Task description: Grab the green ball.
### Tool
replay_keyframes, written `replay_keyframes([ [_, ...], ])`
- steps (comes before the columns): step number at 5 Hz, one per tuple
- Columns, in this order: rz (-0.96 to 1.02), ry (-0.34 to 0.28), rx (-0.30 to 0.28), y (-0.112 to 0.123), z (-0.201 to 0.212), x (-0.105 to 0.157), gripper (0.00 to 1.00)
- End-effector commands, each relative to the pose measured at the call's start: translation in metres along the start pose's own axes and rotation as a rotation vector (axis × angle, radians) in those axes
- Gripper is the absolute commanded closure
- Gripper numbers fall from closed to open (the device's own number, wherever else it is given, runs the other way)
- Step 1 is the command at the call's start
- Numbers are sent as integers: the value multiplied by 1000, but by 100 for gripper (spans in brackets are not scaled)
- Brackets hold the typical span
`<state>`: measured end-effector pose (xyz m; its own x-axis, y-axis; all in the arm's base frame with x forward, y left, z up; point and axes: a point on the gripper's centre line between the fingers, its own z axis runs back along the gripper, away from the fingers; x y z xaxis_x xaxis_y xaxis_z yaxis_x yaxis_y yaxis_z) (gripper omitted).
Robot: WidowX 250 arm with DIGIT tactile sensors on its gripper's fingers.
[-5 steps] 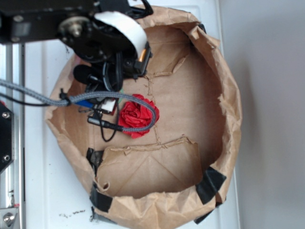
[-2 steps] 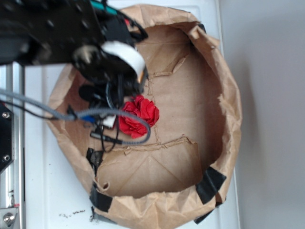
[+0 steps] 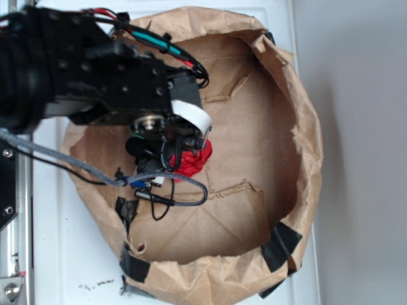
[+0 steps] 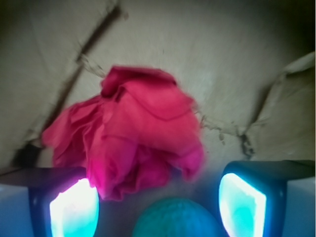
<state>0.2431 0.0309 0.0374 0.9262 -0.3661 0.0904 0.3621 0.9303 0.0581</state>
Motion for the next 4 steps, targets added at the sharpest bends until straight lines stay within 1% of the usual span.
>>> replay_keyframes([
  [1, -25, -76, 14, 0, 19, 10, 100],
  [2, -5, -86, -2, 5, 28, 9, 36],
  [3, -1, -113, -31, 8, 41, 5, 0],
  [4, 5, -128, -63, 7, 57, 0, 0],
])
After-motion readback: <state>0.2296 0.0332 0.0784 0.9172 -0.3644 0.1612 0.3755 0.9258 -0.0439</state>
